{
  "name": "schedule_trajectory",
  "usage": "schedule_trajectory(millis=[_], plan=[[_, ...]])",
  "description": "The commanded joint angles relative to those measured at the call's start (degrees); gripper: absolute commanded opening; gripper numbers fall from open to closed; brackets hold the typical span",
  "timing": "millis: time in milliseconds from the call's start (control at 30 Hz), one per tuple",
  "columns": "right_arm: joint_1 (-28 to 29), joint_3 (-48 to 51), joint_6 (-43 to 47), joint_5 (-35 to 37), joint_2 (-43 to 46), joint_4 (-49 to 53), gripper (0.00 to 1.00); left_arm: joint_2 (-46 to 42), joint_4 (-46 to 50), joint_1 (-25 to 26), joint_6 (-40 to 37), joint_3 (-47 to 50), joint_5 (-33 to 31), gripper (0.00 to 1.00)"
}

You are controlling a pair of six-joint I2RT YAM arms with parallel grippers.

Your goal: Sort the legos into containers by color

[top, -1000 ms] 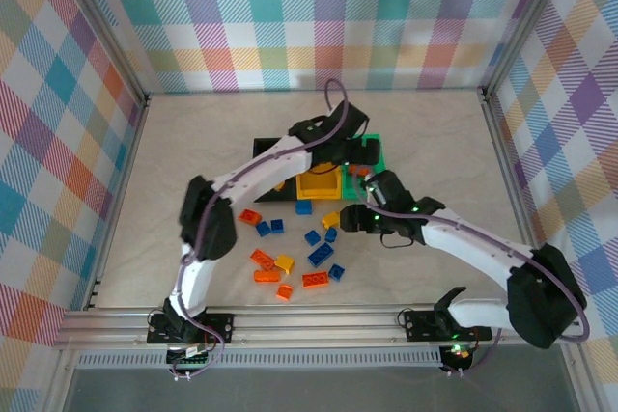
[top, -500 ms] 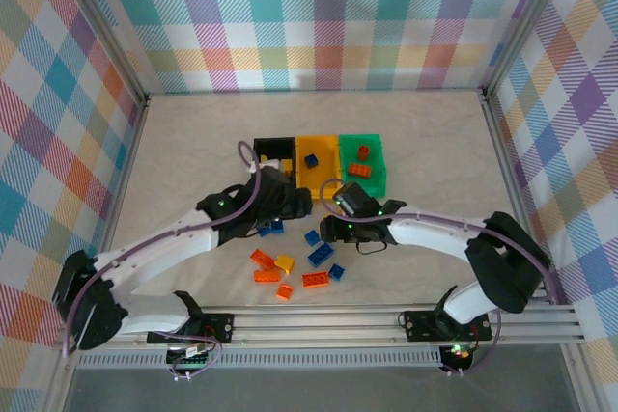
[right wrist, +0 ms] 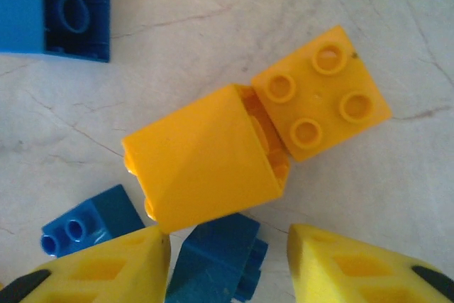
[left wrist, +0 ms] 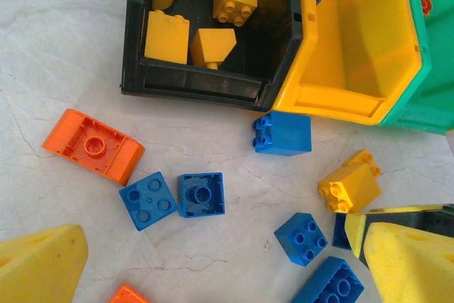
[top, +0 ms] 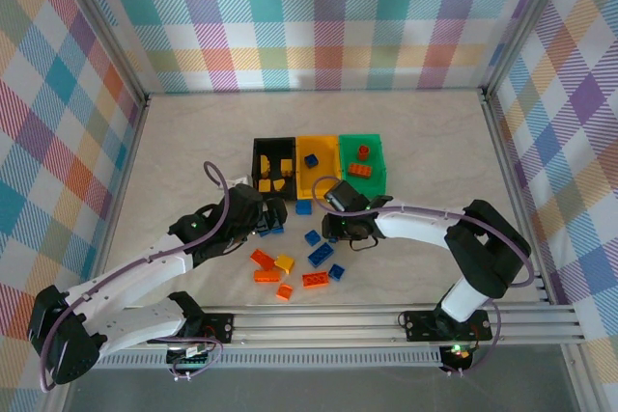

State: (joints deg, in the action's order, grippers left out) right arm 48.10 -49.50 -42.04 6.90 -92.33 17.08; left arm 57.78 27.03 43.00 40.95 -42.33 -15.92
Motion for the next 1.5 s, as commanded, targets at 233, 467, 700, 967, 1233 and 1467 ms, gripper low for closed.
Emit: schedule_trajectory(millis=[233,467,700,967,1233,1467], plan=[[-0.47,1.71,2.18,2.25,2.5,3.52,0.35,-1.32,-0.38,-1.42,0.19,1.7,1.42,1.0],[-0.56,1.25,7.02,0.93,7.56,1.62,0.24,-1.25,0.09,-2.01,-0.01,1.91,2.83,1.0],[-4.46,-8.28,14.52,-4.64,9.36,4.23,0.23,-2.66,0.54,-2.14,0.45,3.06,3.14,1.0],[-10.55,-29.31,15.69,-6.51,-10.68,6.85,0.23,-3.34,3.37,-2.31,1.25,3.74,3.6,1.0],[-11.16,-46.14,16.35,0.58,-24.25,16.2,0.27,-4.84,5.33,-2.49,1.66,4.94,4.47,1.0],[-11.26,-48.95,15.4,0.24,-25.75,16.65,0.53,-2.4,5.58,-2.71,0.89,4.64,5.64,1.0]])
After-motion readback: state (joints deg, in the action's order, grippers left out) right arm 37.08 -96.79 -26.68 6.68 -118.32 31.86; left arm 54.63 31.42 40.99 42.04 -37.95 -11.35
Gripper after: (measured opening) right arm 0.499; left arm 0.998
